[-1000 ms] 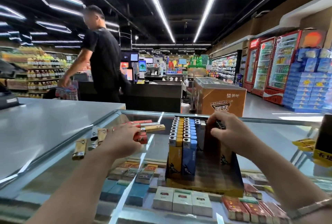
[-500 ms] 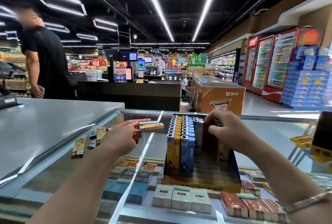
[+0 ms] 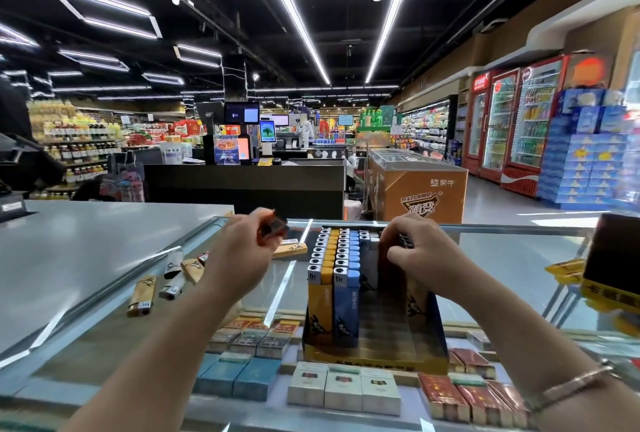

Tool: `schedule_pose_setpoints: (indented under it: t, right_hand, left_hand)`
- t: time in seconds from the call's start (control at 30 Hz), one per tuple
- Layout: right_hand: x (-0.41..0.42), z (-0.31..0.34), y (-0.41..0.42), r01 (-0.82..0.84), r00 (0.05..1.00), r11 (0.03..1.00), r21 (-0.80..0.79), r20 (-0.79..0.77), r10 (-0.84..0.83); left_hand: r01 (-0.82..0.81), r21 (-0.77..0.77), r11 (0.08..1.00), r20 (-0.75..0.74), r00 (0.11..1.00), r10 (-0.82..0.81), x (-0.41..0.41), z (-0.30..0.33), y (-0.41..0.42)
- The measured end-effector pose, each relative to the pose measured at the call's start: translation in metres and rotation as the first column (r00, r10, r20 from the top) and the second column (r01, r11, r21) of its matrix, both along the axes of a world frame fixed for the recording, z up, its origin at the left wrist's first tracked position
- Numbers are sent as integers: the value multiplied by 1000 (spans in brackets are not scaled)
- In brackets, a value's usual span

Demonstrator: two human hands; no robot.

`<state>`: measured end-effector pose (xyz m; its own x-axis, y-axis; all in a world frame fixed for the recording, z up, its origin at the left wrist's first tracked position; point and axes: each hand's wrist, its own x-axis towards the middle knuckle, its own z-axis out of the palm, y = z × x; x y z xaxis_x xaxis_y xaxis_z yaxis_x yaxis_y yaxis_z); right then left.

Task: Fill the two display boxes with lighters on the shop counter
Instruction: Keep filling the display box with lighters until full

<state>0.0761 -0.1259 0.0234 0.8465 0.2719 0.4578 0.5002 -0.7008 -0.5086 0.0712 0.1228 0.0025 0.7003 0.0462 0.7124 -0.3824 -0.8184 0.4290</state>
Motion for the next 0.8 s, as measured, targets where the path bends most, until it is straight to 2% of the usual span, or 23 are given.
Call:
schedule_pose_setpoints:
  t: [0.1,0.2,0.27,0.33,0.4,0.53,0.6,0.73,0.8]
  right_hand:
    - [-1,0,1,15,1000,1000,-24,6,-15]
    - [-2,1,-1,10,1000,999,-40,-6,-10]
    - [-3,3,-1,4,1000,998,-56,-1,-4]
    - [-5,5,-1,1,1000,999,-48,30,0]
    - [-8,8,-2,-19,996,999,44,87,15]
    - [-13,14,0,-140,977,954,264,192,90]
    - [-16,16,4,-192,966,937,291,223,129]
    - [-24,17,11,-243,942,936,254,293,165]
    - [-27,17,15,-285,937,908,305,286,198]
  left_hand:
    - [86,-78,993,153,986,-73,-5,17,-19]
    - [290,-300,909,210,949,-233,-14,40,-43]
    - [408,-476,779,253,912,-323,-18,55,-60]
    - [496,-657,567,284,860,-424,-20,65,-75]
    - [491,-769,409,277,833,-479,-17,66,-86]
    - [369,-910,190,206,799,-565,-7,61,-80]
    - [329,-934,138,187,781,-596,-4,61,-70]
    - [315,-945,89,180,727,-663,-5,58,-67]
    - [338,-939,62,207,698,-686,-5,58,-69]
